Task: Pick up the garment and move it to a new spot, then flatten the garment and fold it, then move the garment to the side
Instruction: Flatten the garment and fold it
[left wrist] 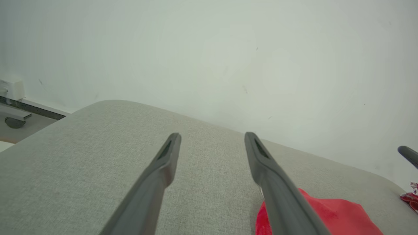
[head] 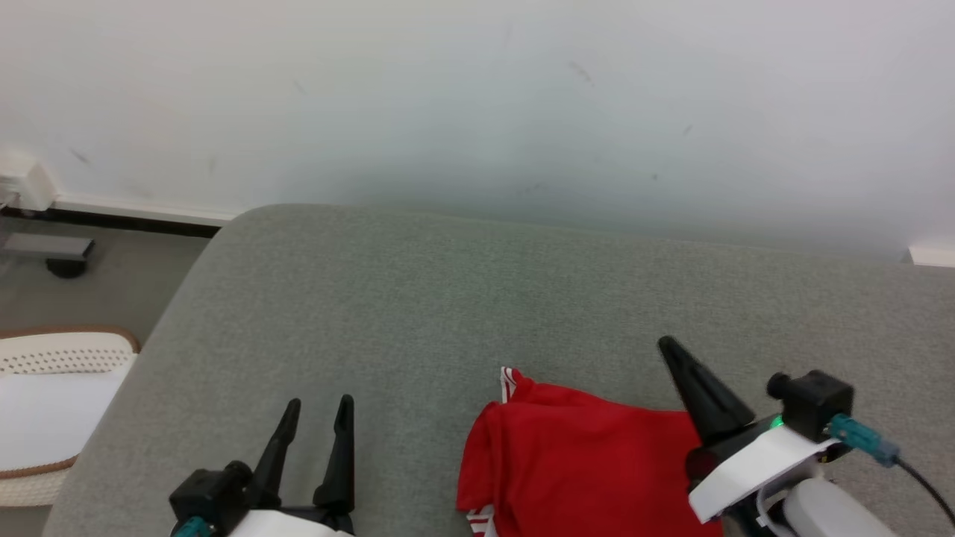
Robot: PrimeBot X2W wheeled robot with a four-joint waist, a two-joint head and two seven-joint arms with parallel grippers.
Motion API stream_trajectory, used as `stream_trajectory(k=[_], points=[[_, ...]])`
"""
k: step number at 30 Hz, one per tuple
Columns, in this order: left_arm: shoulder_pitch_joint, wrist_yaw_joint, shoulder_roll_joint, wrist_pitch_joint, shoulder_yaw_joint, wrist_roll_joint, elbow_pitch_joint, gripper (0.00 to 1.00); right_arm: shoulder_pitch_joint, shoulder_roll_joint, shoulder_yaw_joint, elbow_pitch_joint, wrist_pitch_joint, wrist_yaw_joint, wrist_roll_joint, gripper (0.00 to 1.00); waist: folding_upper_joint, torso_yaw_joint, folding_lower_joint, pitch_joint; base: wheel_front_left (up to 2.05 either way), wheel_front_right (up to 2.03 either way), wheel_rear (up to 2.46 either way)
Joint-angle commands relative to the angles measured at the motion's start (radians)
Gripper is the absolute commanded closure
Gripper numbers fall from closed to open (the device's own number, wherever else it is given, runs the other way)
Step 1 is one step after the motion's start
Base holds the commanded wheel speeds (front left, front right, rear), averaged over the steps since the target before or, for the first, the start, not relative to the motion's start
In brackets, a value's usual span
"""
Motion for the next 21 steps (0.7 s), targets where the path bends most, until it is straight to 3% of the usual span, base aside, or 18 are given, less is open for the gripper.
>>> stream_trajectory(k=[1,3,5,10,15,21], points=[[0.014,0.002,0.004,0.001,0.004,0.006,-0.006,0.0,0.005,-0.012,-0.023,-0.009,-0.006,0.0,-0.015,0.8,0.0,-0.023,-0.0001,-0.002,0.0,0.0,0.0],[0.017,0.001,0.004,0.001,0.009,0.012,-0.01,0.0,0.028,-0.032,-0.09,-0.034,-0.006,0.0,-0.045,0.57,0.0,-0.046,-0.0001,-0.004,0.0,0.0,0.0],[0.017,0.001,0.004,0.001,0.016,0.022,-0.015,0.0,0.05,-0.05,-0.164,-0.058,-0.006,0.0,-0.074,0.0,0.0,-0.068,-0.0001,-0.005,0.0,0.0,0.0],[0.016,-0.001,0.004,0.001,0.037,0.045,-0.03,0.0,0.124,-0.068,-0.305,-0.109,-0.006,0.0,-0.164,0.0,0.0,-0.119,-0.0001,-0.006,0.0,0.0,0.0],[0.01,-0.004,0.004,0.001,0.058,0.062,-0.037,0.0,0.219,-0.048,-0.369,-0.164,-0.006,0.0,-0.24,0.0,0.0,-0.155,-0.0001,-0.003,0.0,0.0,0.0],[0.021,-0.011,0.004,0.001,0.09,0.058,-0.03,0.0,0.317,0.035,-0.495,-0.217,-0.006,0.0,-0.357,0.0,0.0,-0.183,-0.0001,0.003,0.0,0.0,0.0]])
